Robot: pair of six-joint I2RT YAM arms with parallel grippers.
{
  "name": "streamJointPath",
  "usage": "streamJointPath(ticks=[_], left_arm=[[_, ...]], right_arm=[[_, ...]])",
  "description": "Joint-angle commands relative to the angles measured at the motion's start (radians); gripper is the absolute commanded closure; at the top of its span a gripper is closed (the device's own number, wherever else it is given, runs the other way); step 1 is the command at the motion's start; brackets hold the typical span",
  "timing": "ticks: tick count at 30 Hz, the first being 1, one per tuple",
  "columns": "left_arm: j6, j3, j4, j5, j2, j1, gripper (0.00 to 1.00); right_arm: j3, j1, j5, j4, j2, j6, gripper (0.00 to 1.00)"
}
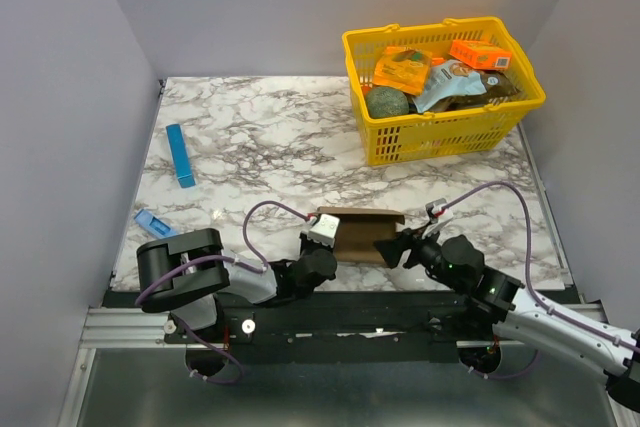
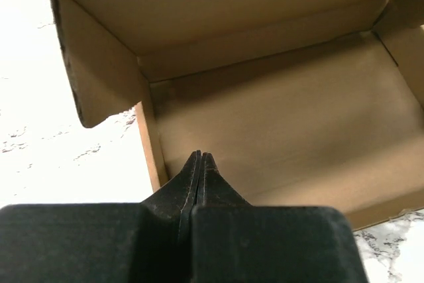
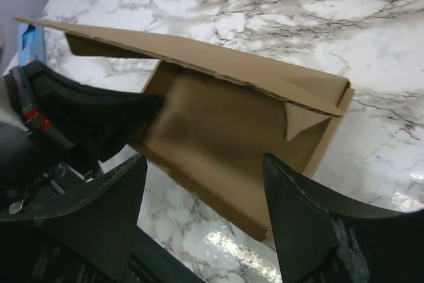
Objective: Fold the paper box
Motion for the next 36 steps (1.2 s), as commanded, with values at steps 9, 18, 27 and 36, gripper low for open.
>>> streamJointPath(ticks=[9,18,27,36], left_arm=[[-0.005,-0.037,0.016,-0.055,-0.08,-0.007,1.0],[0.049,-0.14,0.095,-0.046,-0.229,-0.007,0.69],[0.104,-0.308,0.118,0.055,-0.447,-0.007,0.18],[0.12,-0.246,-0.308,0.238,-1.08,0.005,0.1]], right_arm=[[0.224,0.007,-0.433,-0.156,-0.009,-0.154,0.22],[0.543,0.008,-0.25,-0.222,0.181,-0.151,0.21],[0.713,0.004,0.01,-0.213,0.487,-0.105,0.16],[0.622,-0.003,0.134,-0.13,0.599,-0.046,0.19]])
